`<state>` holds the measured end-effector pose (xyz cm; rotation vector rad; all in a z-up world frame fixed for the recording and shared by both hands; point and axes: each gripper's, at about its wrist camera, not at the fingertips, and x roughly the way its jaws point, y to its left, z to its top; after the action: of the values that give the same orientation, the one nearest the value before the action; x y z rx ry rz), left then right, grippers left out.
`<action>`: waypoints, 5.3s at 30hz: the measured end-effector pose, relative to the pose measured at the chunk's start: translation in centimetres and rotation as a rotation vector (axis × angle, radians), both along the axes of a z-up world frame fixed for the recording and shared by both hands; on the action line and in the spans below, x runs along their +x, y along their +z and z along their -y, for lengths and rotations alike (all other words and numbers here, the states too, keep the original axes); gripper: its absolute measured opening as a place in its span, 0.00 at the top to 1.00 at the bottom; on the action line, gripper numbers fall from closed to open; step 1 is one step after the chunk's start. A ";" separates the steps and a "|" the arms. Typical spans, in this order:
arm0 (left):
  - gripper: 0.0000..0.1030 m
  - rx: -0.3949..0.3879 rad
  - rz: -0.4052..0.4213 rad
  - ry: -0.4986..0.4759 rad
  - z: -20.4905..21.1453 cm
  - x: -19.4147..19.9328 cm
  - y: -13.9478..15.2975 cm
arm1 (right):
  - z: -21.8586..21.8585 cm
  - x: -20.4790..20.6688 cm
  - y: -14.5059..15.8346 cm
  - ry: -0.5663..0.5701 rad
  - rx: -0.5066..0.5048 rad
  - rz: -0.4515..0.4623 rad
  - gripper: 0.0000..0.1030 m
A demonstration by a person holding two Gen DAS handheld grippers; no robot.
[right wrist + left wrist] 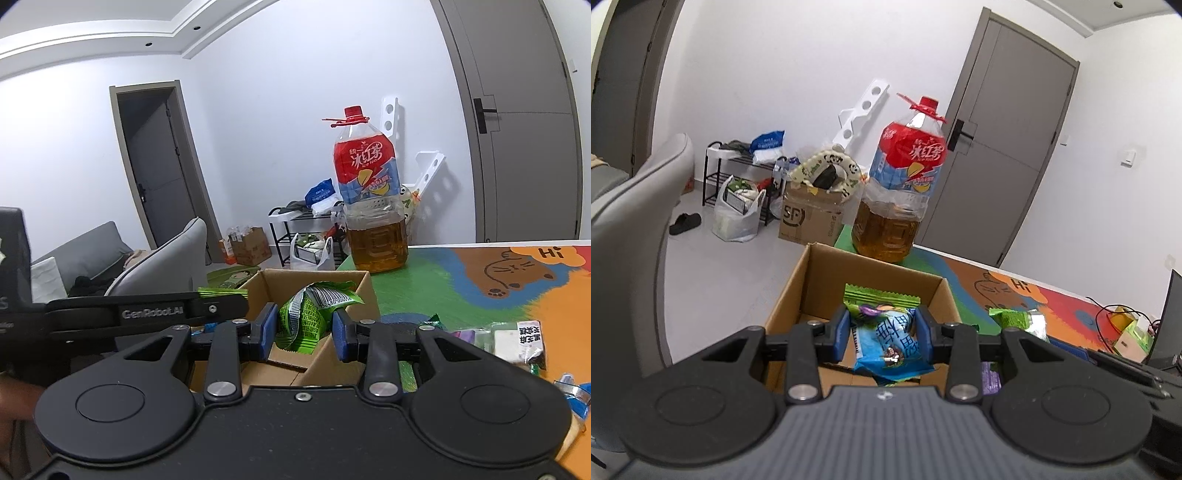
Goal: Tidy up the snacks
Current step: 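Carry both snacks over the cardboard box and open both tools, then move both tools back over the snack pile, then grasp the red candy bar with the left tool while the right tool grasps the round cake bread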
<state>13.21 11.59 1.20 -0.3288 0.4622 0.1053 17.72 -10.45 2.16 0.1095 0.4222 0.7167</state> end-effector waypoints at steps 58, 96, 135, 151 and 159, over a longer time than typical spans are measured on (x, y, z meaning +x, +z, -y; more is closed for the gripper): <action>0.03 -0.079 -0.111 0.072 3.7 -6.3 -1.4 | 9.0 -2.6 -0.8 -0.160 -0.071 -0.076 0.00; 0.14 -0.082 -0.134 -0.151 11.8 -4.3 -7.8 | 15.5 -1.9 -7.4 -0.256 -0.082 -0.193 0.07; 0.77 -0.080 -0.165 -0.088 12.0 -1.9 -9.7 | 12.7 2.7 -8.8 -0.289 -0.156 -0.244 0.56; 0.74 -0.078 -0.181 -0.084 11.4 -2.6 -9.5 | 15.1 0.7 -8.4 -0.302 -0.154 -0.226 0.54; 0.73 -0.093 -0.173 -0.097 11.8 -2.1 -9.5 | 14.4 1.4 -8.4 -0.310 -0.150 -0.209 0.35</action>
<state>11.15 -0.21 -8.31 -0.3896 0.6547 0.0176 19.10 -24.90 -6.26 0.1053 0.6415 0.3679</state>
